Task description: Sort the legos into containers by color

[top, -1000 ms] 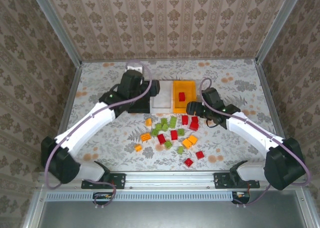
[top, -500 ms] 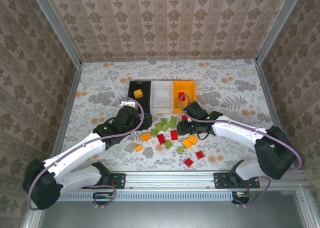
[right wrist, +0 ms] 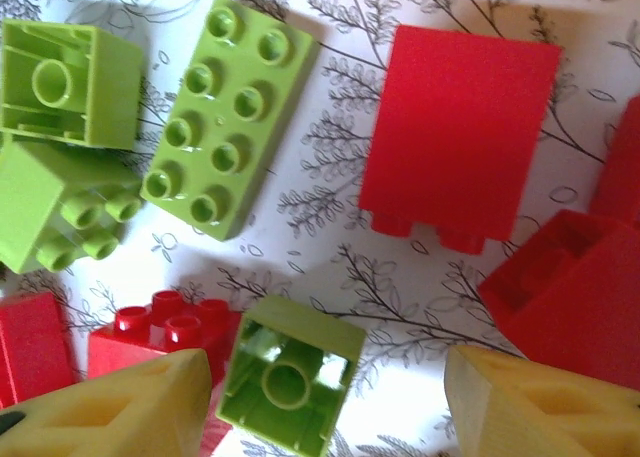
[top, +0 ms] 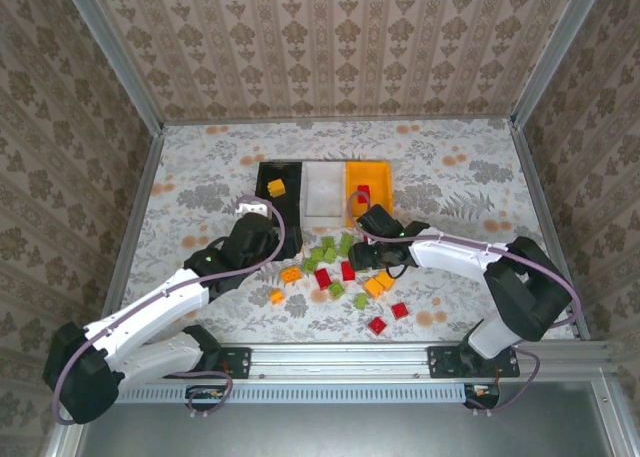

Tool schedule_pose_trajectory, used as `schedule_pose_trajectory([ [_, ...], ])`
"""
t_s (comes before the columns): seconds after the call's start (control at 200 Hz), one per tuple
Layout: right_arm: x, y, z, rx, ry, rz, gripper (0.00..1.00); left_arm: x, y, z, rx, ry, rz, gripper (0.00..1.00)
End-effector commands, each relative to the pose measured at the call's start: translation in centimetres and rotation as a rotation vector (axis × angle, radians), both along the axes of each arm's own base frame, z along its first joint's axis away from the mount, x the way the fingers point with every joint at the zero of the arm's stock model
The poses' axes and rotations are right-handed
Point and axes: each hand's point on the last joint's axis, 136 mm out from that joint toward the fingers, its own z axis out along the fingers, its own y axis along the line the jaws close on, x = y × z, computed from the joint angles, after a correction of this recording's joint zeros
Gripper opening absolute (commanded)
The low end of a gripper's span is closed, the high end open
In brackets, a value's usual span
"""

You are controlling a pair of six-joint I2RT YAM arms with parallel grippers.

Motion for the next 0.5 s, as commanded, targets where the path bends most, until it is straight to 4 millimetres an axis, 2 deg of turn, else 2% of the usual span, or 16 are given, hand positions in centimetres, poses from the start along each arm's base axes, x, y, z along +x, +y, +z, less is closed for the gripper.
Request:
schedule_pose_trajectory([
  [0.0,0.8,0.8,0.2,0.003,-0.023,-0.015,0.65,0.3,0.5,-0.3,-0.004,-0.002,0.03,1.0],
  [0.225,0.5,0.0,-1.2,-0.061,0.019,-0.033,0.62,0.3,0.9,-0.5,0.004,0.005,0.041,1.0],
  [0.415,-0.9,-1.3,-2.5,-0.105,0.069,-0.044,0.6,0.2,1.3,-0.7,0.004,0.009,0.051,1.0],
  [0.495,-1.3,-2.0,-2.5,-0.119,0.063,-0.053,0.57,0.2,1.3,-0.7,-0.001,0.009,0.051,1.0],
])
